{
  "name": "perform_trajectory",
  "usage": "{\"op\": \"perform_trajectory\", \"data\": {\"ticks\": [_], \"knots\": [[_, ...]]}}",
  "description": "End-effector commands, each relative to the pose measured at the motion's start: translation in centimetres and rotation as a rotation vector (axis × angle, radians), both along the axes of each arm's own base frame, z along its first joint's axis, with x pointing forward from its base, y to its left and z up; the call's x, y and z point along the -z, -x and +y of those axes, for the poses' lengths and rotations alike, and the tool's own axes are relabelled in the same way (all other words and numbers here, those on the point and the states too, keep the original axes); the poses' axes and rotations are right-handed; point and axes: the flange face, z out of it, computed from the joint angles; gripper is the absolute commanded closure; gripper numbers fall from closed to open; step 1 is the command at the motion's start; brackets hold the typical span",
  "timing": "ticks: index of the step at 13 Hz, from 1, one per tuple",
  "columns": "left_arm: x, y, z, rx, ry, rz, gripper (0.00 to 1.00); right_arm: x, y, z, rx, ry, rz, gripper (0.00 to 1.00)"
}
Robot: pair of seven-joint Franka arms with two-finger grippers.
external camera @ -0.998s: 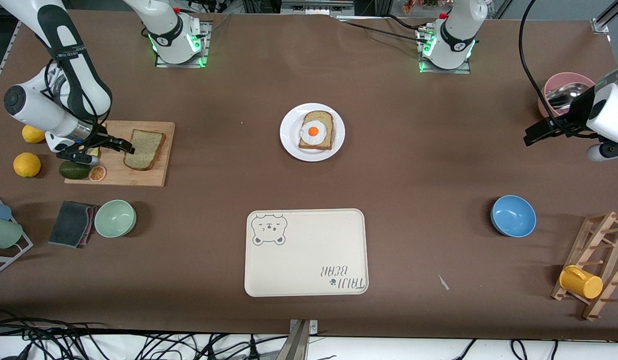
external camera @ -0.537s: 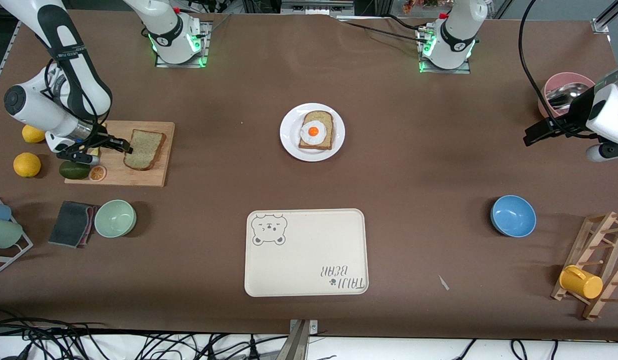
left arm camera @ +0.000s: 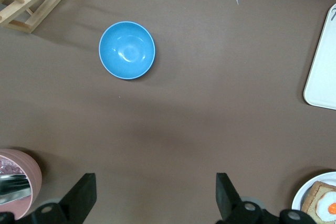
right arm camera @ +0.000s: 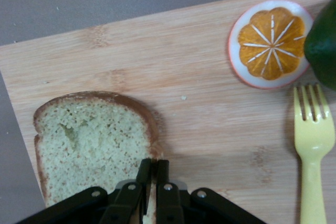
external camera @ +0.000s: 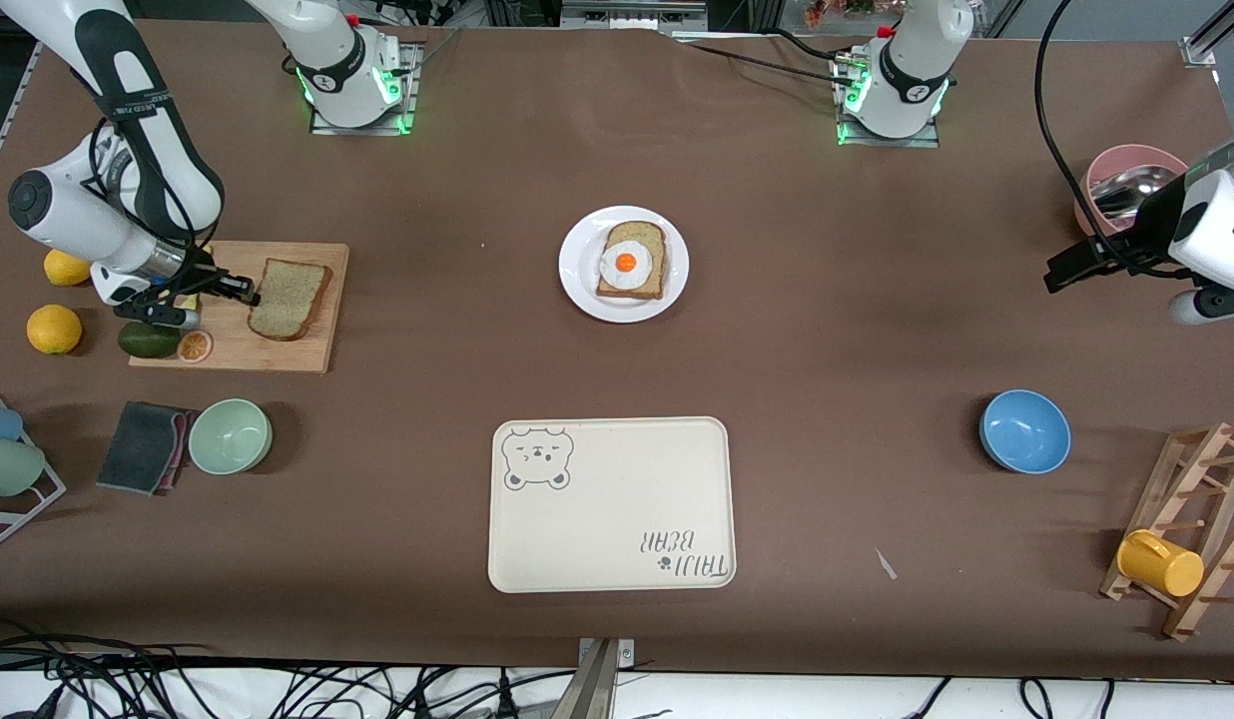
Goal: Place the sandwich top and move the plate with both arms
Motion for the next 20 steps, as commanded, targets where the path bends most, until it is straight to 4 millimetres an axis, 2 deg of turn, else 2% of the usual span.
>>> {"op": "perform_trajectory", "data": {"ticks": [1, 3, 8, 10, 15, 18, 20], "knots": [[-0.2, 0.0, 0.6, -0.001, -0.029, 0.004, 0.0, 0.3, 0.4, 0.1, -0.008, 0.0, -0.021, 0.94], [-0.3, 0.0, 0.6, -0.004, -0.029, 0.004, 0.0, 0.3, 0.4, 0.0, -0.025, -0.002, -0.025, 1.0], [-0.3, 0.1, 0.3, -0.009, -0.03, 0.004, 0.0, -1.0, -0.3, 0.9, -0.048, -0.019, -0.031, 1.0], [-0.3, 0.1, 0.4, -0.011, -0.03, 0.004, 0.0, -3.1, -1.3, 1.5, -0.063, -0.031, -0.054, 1.0], [-0.3, 0.1, 0.5, -0.012, -0.03, 0.006, 0.0, -6.2, -2.9, 2.1, -0.09, -0.068, -0.041, 1.0], [-0.4, 0.1, 0.8, -0.015, -0.03, 0.004, 0.0, -9.1, -5.0, 2.4, -0.136, -0.088, -0.016, 1.0], [-0.4, 0.1, 1.0, -0.008, -0.029, 0.003, 0.0, -11.4, -6.8, 3.4, -0.158, -0.079, 0.001, 1.0]]}}
